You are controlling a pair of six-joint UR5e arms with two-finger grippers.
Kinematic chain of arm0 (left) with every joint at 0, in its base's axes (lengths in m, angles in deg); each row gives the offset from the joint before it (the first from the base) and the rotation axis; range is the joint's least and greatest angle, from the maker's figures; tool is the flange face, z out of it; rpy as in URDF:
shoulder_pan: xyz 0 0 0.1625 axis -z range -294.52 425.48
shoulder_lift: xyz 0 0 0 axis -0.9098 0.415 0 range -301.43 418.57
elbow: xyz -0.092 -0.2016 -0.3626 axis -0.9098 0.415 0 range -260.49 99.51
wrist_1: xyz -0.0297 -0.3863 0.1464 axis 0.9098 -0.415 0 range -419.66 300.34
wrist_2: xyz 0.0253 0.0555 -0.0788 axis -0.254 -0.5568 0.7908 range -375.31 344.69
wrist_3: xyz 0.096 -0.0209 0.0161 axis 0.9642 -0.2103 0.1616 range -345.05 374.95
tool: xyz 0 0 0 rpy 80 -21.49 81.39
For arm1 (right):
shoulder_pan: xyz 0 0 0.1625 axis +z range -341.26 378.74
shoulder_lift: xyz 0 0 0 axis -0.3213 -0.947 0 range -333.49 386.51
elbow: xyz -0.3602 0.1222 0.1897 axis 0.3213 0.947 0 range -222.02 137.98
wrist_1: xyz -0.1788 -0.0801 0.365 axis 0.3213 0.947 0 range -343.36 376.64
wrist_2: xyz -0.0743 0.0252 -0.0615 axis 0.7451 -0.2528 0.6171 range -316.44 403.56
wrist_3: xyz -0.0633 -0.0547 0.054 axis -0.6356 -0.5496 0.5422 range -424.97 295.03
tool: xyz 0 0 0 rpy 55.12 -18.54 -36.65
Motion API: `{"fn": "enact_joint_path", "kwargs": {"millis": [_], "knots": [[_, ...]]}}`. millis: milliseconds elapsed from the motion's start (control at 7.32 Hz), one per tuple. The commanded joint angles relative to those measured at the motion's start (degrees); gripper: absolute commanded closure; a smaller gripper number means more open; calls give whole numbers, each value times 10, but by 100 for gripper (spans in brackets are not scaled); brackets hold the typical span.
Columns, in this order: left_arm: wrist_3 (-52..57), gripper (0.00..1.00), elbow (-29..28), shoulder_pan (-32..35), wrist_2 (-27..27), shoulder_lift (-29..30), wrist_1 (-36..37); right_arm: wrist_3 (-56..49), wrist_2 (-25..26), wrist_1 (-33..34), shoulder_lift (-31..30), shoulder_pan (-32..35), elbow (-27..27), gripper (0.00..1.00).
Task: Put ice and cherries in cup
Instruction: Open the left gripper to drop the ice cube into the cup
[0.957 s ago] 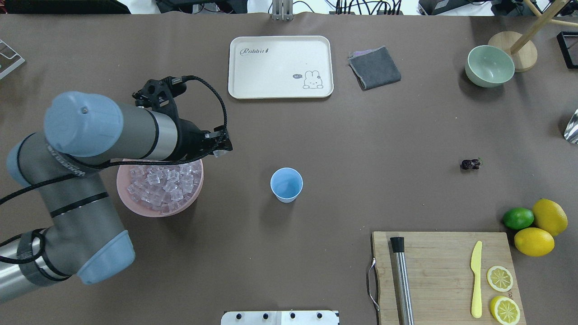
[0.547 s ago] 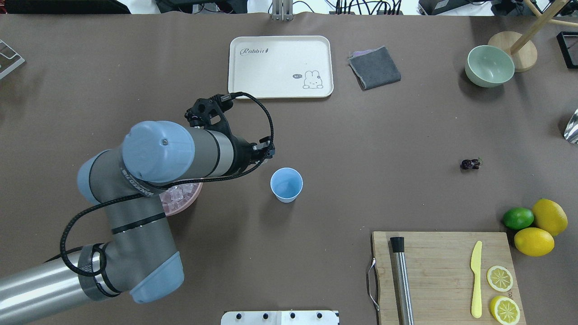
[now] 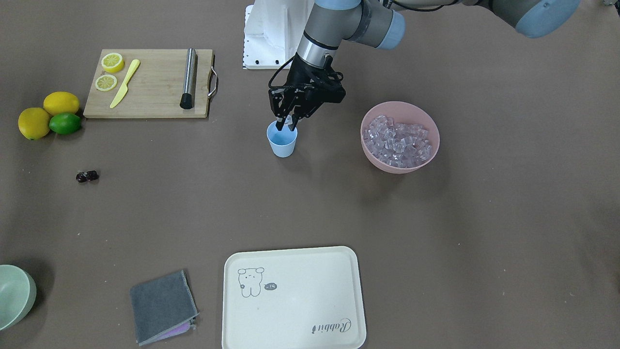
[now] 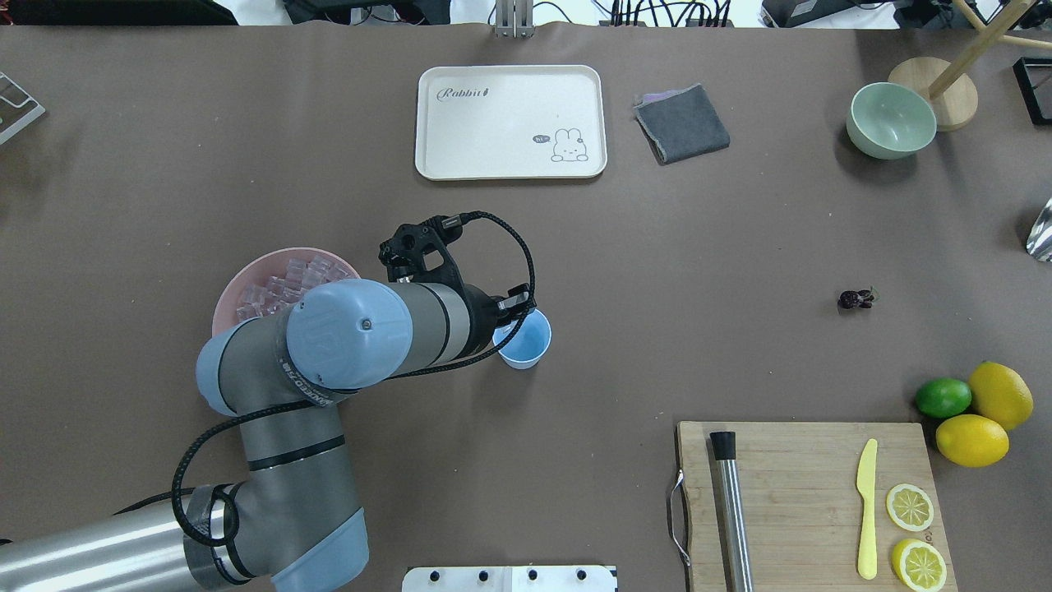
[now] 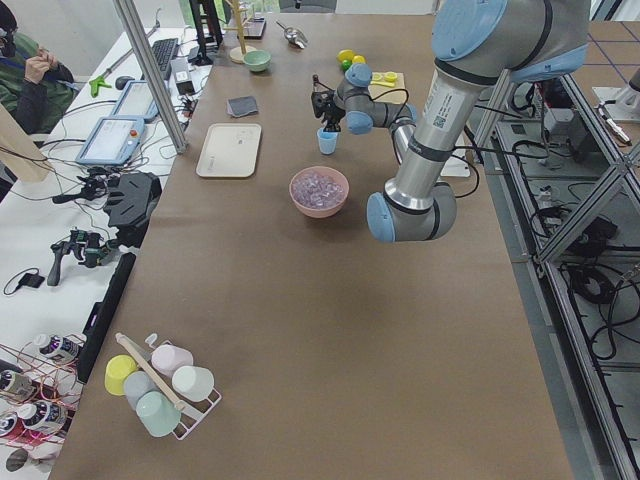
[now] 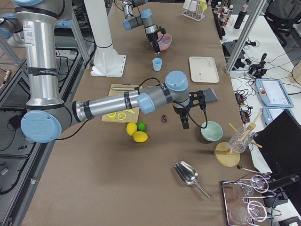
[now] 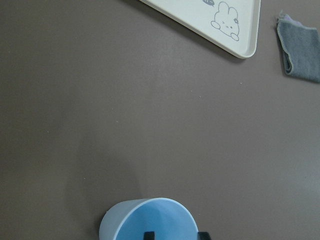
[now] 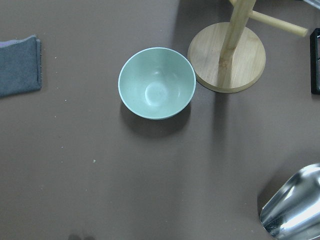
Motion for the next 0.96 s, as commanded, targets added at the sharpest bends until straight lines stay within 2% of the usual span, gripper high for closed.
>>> {"fn": "enact_joint_path", "kwargs": {"millis": [0, 137, 273, 547, 820], "knots": [[2, 64, -6, -8, -7, 8, -1, 0, 1, 0, -1, 0, 0, 0], [4, 24, -3, -8, -7, 7, 0, 0, 1, 0, -1, 0, 0, 0], [7, 2, -2, -8, -10, 2, 0, 0, 1, 0, -1, 0, 0, 0], [69, 1, 23, -4, -6, -14, 4, 0, 1, 0, -1, 0, 0, 0], [128, 1, 126, -2, -2, -105, 20, 1, 0, 0, -1, -1, 0, 0]]}}
